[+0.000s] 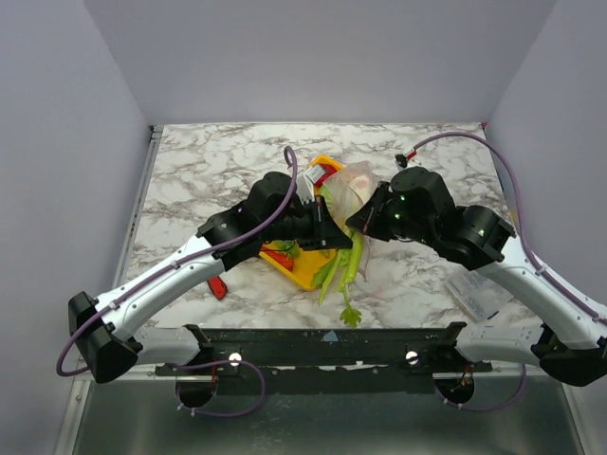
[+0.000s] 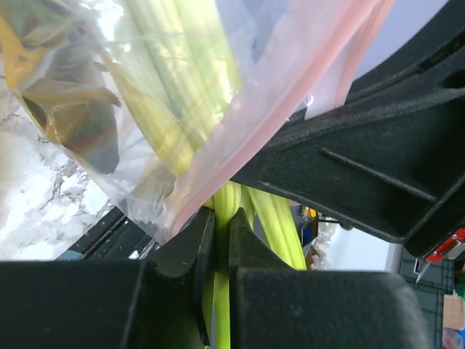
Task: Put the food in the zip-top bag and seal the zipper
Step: Place the fake vegetable in the zipper food storage bag.
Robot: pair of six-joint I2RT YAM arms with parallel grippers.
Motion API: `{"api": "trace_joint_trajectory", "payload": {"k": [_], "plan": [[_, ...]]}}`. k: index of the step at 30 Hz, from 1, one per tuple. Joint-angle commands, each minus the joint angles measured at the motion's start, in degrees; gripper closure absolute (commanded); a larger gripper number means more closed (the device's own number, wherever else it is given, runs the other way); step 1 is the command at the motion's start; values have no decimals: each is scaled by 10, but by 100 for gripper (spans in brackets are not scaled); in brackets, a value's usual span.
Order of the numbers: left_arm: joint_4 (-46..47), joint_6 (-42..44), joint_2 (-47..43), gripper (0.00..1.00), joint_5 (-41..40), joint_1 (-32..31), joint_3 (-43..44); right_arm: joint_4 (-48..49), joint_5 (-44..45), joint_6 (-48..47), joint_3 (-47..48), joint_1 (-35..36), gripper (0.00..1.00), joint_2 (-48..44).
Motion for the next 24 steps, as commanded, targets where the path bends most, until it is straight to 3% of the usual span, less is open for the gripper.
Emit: {"api": "trace_joint_trajectory", "payload": {"k": [1,10,17,24], "plan": [[45,-46,-11,100,-67,11,1,-2,-26,41,-40,3,99,-21],[174,-76,4,100,-133,16,-41,69,-29,92,-117,3,99,-75],[177,-114,41,100,-196,24,-32,115,-31,125,-155,3,99,-95],[212,-69,41,64,-124,26,-45,111,20,148,-167,3,99,-121]]}}
